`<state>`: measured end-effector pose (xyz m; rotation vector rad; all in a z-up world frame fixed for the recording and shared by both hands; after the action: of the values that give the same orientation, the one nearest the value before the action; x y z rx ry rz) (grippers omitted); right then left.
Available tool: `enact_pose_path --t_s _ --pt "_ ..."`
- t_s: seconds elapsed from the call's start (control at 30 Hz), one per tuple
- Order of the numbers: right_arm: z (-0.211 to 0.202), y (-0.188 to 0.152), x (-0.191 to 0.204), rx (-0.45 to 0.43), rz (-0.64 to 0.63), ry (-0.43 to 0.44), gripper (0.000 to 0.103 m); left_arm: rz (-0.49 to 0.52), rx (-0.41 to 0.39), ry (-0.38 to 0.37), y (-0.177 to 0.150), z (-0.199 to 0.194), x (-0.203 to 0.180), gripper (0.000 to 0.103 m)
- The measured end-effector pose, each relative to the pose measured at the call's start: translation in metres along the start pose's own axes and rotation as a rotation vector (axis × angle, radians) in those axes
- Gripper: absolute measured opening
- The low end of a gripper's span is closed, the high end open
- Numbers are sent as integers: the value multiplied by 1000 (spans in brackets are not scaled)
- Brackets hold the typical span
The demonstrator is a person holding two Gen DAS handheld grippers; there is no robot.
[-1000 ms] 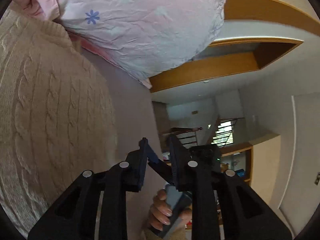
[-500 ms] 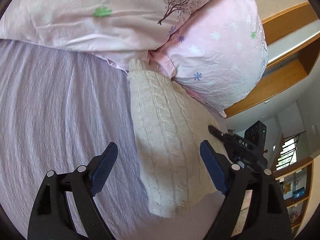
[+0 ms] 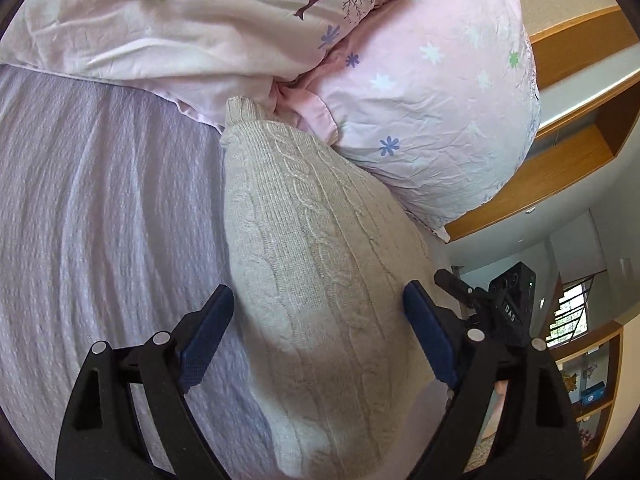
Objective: Fold small clothes
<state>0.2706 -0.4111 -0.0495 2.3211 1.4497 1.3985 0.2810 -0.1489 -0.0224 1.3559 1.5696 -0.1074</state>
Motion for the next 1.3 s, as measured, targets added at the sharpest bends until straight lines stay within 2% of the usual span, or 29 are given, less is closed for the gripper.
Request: enact_pose_path --t_s 0.03,0.07,0.1,0.17,0.2,0.3,0.37,0.47,0.5,0.53,0.57,0.6,0.67,0.7,0.73,0.77,0.83,0.87,0.93,1.0,1.03,1.1,1.13,1.2,1.3 --pt "2 -6 2 28 12 31 71 -19 -9 2 -2 2 1 89" --pt "4 -13 4 62 38 76 53 -38 -9 -7 -5 5 1 89" --pt "9 -19 5 89 67 115 47 -50 10 -21 -10 11 2 85" --pt "12 -26 5 77 112 168 34 -41 22 -30 -14 13 3 73" --pt "11 -28 5 70 132 191 33 -39 25 -43 -14 11 4 64" --pt "5 -40 17 53 125 225 29 -36 34 -110 -9 -8 11 54" --pt "1 -53 43 72 70 271 24 8 0 -117 -5 -37 18 53" --pt "-2 -84 87 133 -58 334 23 73 -82 -89 3 -94 37 56" --pt "2 -98 100 157 -113 332 25 106 -94 -44 2 -110 48 60" --pt "6 -112 109 180 -173 306 30 136 -88 8 1 -122 59 62" --pt "8 -121 116 186 -233 266 40 162 -74 60 -2 -132 72 65" --pt "5 -123 120 155 -277 228 46 171 -72 89 -3 -143 81 66" --pt "-19 -108 124 -14 -327 150 54 217 -166 123 2 -173 85 68" --pt "-37 -100 127 -94 -324 159 57 271 -212 154 5 -188 80 69" --pt "-57 -96 132 -149 -303 206 64 321 -249 153 5 -200 69 69" --pt "-71 -99 141 -152 -280 285 70 350 -270 123 3 -207 57 75" --pt "-80 -116 156 -67 -243 411 76 384 -257 52 -6 -206 30 84" --pt "-76 -126 162 -21 -233 434 78 404 -231 31 -13 -199 19 90" --pt "-55 -143 166 47 -179 422 81 442 -172 62 -25 -177 7 97" --pt "-26 -153 145 96 -79 320 83 477 -104 169 -39 -148 14 101" --pt "-16 -157 134 102 -32 293 83 507 -94 221 -46 -139 18 102" --pt "-21 -157 128 71 13 321 83 610 -116 321 -55 -135 16 102" --pt "-32 -158 130 61 5 324 84 638 -115 376 -59 -138 16 102" --pt "-58 -156 136 6 -60 320 99 660 -99 470 -66 -150 24 102" --pt "-90 -159 143 -117 -231 250 101 635 -82 580 -74 -175 51 102"
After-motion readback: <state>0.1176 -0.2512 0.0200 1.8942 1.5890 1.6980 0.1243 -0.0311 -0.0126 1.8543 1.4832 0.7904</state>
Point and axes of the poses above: each gripper's, at about its wrist camera, not at the fingertips, and z roughly the way its jaws point, x to its left, y to its top, the point moved 7 cm from there along z, roughly the way its jaws point, and after that the axes turned 15 degrees about -x, right-handed, at the moved point
